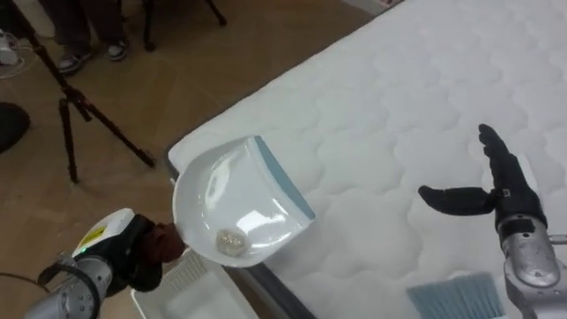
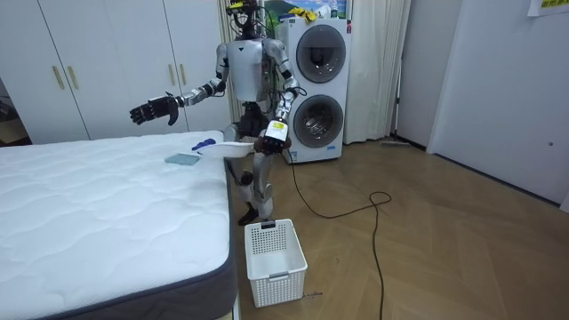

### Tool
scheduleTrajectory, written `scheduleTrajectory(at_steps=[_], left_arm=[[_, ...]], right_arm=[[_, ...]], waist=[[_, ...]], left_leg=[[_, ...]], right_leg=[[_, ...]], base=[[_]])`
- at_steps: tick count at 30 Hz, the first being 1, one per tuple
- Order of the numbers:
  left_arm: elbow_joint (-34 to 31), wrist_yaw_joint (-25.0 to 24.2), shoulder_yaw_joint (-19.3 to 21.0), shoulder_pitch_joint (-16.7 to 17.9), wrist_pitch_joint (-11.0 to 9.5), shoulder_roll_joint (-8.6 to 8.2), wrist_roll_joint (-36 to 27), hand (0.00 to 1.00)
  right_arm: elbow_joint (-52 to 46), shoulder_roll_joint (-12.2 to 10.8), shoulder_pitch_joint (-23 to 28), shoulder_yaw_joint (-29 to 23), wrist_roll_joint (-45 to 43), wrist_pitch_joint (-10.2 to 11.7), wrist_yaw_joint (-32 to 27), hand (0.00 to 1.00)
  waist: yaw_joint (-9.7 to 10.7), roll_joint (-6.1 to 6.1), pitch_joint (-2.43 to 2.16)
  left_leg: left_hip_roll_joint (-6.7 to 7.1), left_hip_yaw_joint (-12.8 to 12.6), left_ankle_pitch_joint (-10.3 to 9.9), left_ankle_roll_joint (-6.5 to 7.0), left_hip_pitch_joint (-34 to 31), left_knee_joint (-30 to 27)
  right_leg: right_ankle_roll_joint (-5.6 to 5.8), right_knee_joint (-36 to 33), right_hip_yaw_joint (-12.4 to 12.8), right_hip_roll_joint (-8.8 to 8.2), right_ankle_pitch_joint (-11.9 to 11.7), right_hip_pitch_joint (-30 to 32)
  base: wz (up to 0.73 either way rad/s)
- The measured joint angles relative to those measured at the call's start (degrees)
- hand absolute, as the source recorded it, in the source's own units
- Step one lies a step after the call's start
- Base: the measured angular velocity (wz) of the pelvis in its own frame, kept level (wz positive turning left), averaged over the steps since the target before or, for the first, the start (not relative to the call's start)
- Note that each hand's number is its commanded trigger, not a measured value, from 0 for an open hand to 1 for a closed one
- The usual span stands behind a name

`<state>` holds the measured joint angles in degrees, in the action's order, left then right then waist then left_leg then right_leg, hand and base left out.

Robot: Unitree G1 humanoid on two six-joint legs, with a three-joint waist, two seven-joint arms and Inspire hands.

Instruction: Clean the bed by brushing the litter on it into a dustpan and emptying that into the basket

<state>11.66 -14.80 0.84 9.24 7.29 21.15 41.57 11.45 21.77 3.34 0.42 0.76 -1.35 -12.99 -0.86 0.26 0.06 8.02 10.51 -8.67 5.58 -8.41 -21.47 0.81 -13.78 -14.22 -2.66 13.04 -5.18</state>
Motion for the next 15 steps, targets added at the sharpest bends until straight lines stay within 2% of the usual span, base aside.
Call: scheduleTrajectory(at_steps=[2,4,8,11,13,15], left_arm=[[-0.01,0.23,0.07,-0.01,-0.01,0.0,-0.03,1.0],[-0.01,0.32,0.07,-0.02,-0.02,-0.03,-0.03,1.0],[0.0,0.34,0.09,0.0,-0.03,-0.46,-0.38,1.0],[0.01,0.34,0.11,-0.07,-0.04,-0.62,-0.46,1.0],[0.16,0.34,0.09,-0.08,0.24,-0.63,-1.64,1.0],[0.17,0.35,0.04,-0.11,0.22,-0.65,-3.07,1.0]], right_arm=[[-0.29,0.01,-0.08,0.18,0.03,0.01,0.01,0.0],[-0.29,0.01,-0.1,0.19,0.04,0.01,0.02,0.0],[-0.29,0.0,-0.17,0.35,0.26,0.01,-0.04,0.0],[-0.28,-0.01,-0.17,0.16,-0.05,0.02,-0.66,0.0],[-0.28,0.02,-0.18,0.15,0.11,0.03,-1.08,0.0],[-0.28,0.02,-0.09,0.14,0.27,0.03,-1.54,0.0]], waist=[[-1.01,-0.23,-0.03],[-1.05,-0.51,-0.01],[-1.11,-0.78,0.11],[0.03,-0.89,0.24],[0.36,-0.98,0.3],[0.77,-0.9,0.35]], left_leg=[[0.32,0.97,0.27,-0.11,-0.4,0.16],[0.79,2.16,0.72,-0.27,-1.21,0.25],[1.28,3.37,1.46,-0.41,-3.61,-0.8],[1.23,2.79,1.51,-0.23,-5.57,-2.26],[2.06,4.8,1.93,-0.49,-6.14,-2.29],[3.1,7.42,2.63,-0.25,-6.21,-2.21]], right_leg=[[-0.01,-0.26,-0.22,-0.03,-0.03,0.34],[-0.01,-0.18,-0.82,-0.05,-0.03,0.67],[-0.07,-0.32,-3.9,-0.13,-0.06,1.27],[-0.12,-0.5,-7.06,-0.2,0.05,1.41],[-0.06,-1.09,-8.27,-0.32,0.1,1.87],[-0.06,-2.58,-7.46,-0.45,0.08,2.84]], base=[[0.23],[0.38],[0.38],[0.49],[0.45],[0.46]])
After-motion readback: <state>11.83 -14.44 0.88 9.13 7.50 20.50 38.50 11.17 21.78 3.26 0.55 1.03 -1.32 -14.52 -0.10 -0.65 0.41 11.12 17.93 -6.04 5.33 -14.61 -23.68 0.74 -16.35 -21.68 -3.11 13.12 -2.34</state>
